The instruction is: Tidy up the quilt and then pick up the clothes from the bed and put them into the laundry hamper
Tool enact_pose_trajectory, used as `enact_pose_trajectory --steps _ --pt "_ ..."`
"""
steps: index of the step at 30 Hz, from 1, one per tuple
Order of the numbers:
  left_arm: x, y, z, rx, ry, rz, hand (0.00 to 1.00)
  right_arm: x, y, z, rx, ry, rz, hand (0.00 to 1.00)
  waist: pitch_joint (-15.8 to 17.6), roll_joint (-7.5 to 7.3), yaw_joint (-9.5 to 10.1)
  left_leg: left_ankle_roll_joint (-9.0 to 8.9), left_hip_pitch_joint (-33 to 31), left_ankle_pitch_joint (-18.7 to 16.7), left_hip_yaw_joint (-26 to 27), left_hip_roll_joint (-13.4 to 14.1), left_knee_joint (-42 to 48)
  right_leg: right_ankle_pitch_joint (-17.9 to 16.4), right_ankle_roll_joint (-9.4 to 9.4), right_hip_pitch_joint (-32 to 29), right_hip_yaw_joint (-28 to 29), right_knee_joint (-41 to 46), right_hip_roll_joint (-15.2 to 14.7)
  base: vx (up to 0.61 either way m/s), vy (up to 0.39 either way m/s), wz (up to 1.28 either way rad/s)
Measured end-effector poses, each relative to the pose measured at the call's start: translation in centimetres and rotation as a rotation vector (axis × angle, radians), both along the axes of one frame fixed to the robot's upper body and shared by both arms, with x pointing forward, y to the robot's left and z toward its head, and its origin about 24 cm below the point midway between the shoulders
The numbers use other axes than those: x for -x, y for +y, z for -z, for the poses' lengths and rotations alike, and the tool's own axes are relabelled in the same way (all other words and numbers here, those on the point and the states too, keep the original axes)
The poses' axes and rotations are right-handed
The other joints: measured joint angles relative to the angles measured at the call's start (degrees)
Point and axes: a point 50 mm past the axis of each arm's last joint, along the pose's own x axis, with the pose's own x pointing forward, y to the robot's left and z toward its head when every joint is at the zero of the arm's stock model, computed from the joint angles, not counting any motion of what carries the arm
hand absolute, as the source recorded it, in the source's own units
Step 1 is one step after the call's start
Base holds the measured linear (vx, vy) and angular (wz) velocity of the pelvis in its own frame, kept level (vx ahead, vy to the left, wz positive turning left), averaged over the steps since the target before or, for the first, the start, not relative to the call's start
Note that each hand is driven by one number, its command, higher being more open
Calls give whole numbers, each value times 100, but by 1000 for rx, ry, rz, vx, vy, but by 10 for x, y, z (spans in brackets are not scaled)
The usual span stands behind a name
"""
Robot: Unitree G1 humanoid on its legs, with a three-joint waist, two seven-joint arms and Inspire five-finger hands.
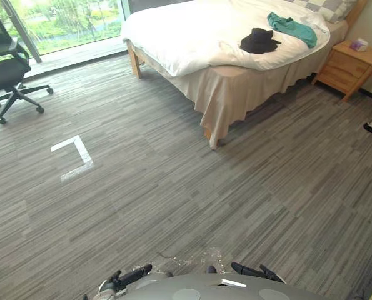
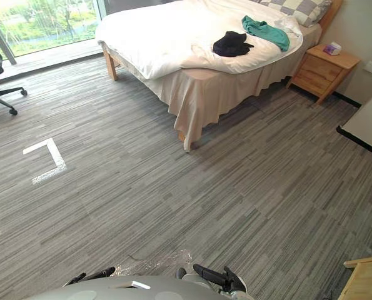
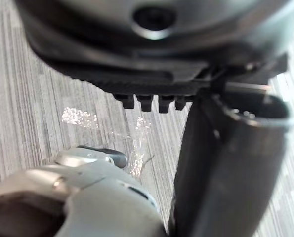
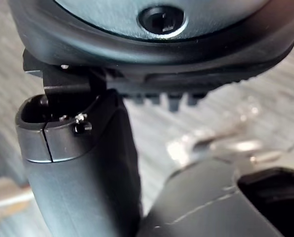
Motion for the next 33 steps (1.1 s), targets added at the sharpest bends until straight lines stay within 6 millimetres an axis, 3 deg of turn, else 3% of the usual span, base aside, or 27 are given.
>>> enact_pose_trajectory --steps 7,15,20,30,33 --pt "-9 -2 0 -11 3 67 100 3 0 1 -10 16 -3 100 12 11 7 -9 464 289 -147 -197 -660 20 54 380 -284 -303 -132 107 63 19" --pt "-7 -2 1 -18 51 127 100 -1 0 1 -12 4 3 100 43 28 -9 -61 560 355 -140 -202 -782 35 87 423 -347 -302 -137 -21 4 1" --pt "-10 -2 0 -53 60 163 100 -2 -1 0 -9 0 6 100 87 34 -16 -3 671 545 -124 -198 -1035 13 61 422 -357 -286 -121 -97 -27 0" --pt "-18 -2 -2 -82 39 235 100 -3 -1 -1 13 -8 17 100 180 13 -10 47 630 475 237 -192 -1036 26 92 214 -46 -175 -101 -46 9 -18" --pt "-28 0 -5 -91 17 244 100 -8 1 -3 24 -34 55 100 252 -63 -10 45 278 151 524 -143 -533 -198 28 -324 203 486 -125 31 6 -46"
